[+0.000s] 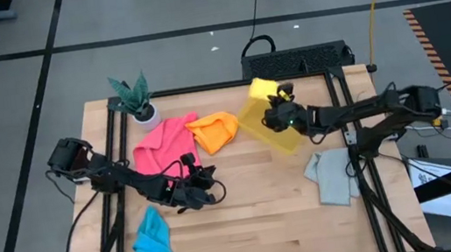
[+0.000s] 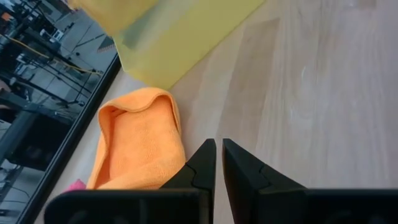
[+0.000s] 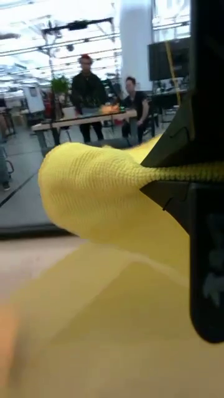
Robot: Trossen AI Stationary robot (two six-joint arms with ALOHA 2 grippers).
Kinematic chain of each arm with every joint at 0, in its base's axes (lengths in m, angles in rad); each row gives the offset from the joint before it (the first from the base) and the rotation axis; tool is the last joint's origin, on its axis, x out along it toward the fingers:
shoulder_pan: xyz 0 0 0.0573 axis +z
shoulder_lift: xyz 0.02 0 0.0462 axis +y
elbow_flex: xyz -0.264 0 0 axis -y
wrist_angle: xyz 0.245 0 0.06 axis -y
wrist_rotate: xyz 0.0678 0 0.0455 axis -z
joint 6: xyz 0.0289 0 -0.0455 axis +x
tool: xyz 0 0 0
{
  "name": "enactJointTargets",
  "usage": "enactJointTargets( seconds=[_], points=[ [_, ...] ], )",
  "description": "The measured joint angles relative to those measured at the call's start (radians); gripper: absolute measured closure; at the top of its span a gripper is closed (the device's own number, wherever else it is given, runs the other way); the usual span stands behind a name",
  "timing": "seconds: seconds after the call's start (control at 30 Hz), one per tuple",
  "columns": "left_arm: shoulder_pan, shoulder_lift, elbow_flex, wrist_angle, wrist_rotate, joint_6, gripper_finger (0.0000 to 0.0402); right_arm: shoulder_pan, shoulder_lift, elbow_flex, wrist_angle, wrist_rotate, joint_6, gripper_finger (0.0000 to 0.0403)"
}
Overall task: Fold microfiber towels
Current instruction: Put the yellow kitchen towel into the yellow bin
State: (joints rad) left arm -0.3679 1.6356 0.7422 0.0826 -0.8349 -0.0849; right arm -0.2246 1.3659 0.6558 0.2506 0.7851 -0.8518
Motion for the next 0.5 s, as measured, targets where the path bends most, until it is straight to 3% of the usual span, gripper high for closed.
enactJointTargets(
  seconds=[0.2,0.5],
  points=[
    [-0.009,0.000,0.000,0.000,0.000,-0.009,0.0369,-0.007,0.137,-0.033,0.014,-0.071,0.084,0.0398],
    [-0.027,0.000,0.000,0.001,0.000,-0.034,0.0369,-0.062,0.148,-0.032,0.017,-0.386,0.321,0.0393]
  ],
)
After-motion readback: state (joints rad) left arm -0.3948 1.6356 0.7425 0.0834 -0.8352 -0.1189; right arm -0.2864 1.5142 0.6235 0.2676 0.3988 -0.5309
